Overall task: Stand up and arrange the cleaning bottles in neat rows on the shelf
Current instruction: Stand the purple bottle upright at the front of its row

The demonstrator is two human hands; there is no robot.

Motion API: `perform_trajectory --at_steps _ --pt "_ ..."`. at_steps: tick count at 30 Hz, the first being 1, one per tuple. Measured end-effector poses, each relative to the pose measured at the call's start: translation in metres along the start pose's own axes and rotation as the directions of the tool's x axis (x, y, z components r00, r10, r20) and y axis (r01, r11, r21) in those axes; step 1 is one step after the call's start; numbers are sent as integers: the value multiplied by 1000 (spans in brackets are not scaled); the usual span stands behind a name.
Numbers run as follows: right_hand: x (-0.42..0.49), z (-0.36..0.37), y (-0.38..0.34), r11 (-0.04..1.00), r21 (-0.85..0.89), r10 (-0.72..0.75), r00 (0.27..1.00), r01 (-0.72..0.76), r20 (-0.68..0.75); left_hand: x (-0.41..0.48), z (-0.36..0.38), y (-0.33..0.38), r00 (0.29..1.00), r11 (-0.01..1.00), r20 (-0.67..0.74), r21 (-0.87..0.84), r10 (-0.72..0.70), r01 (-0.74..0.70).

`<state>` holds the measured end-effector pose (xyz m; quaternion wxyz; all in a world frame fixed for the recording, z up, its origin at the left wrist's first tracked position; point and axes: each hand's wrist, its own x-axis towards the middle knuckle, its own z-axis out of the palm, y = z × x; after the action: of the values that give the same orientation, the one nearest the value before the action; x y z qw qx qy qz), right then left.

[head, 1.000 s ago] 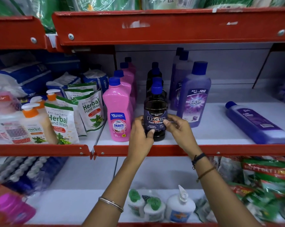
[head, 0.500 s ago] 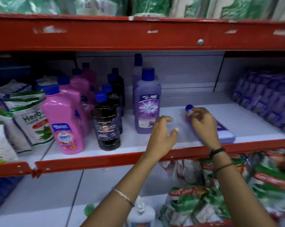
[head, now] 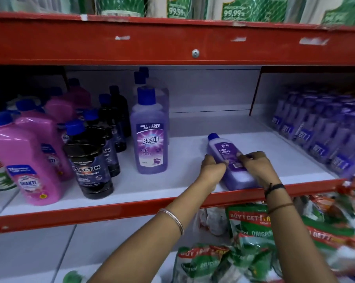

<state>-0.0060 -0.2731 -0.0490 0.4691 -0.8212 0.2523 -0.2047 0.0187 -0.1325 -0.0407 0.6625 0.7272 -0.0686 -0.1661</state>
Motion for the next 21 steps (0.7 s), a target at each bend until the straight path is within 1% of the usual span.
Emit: perform_trajectory --at_steps 3,5,7,9,11,13,21 --pt "-6 -1 6 967 250 -54 999 51 4 -1 1 1 999 995 -32 -96 32 -35" --pt "-15 0 0 902 425 -90 996 77 10 -2 -3 8 996 988 -44 -126 81 -86" --pt "-24 1 -12 843 522 -151 988 129 1 -5 -14 19 987 976 -51 -147 153 -158" --pt "-35 2 -28 808 565 -217 976 168 20 -15 -28 28 966 958 -64 -128 250 -257" --pt "-49 6 -44 778 593 -296 954 210 50 -30 -48 33 930 929 -67 -63 362 -366" --pt "-64 14 -55 769 587 -357 932 253 66 -44 -68 31 894 897 -77 8 442 -443" --pt "-108 84 -87 713 648 -463 874 268 148 -81 -159 4 836 856 -197 45 513 -515"
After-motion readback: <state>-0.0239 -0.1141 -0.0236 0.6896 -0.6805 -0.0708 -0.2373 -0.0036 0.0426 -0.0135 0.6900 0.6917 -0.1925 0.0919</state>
